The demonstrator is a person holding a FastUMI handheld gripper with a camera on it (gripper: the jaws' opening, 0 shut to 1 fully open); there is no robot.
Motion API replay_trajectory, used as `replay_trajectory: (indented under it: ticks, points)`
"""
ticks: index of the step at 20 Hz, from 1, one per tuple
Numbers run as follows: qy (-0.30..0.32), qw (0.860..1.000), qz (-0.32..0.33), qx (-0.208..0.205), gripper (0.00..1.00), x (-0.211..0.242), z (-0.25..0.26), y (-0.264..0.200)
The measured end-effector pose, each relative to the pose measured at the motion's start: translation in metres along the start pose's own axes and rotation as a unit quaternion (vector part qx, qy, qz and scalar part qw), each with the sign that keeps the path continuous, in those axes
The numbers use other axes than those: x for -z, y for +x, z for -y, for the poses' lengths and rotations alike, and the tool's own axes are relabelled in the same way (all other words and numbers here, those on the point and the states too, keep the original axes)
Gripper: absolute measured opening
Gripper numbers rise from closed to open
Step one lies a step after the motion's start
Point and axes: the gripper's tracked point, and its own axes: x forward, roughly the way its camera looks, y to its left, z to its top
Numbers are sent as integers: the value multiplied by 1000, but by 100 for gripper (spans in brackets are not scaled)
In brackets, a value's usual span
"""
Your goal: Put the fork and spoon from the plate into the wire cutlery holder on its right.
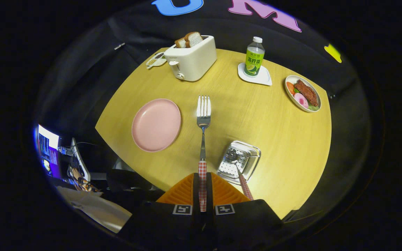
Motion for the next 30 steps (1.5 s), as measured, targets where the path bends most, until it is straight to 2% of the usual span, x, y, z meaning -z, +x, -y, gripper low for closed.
replay_trajectory:
  ticks: [2,7,12,18,26,30]
  points:
    - [-23,999,-26,14,9,6,20,-7]
    - [-54,992,-118,5,9,27,45,-18]
    - [-128,969,-212,17,9,45,68,-21]
    - [-138,946,-295,8,9,55,82,-8]
    - [-134,928,-347,-4,10,48,83,9]
    - [-127,928,-352,-7,12,40,81,19]
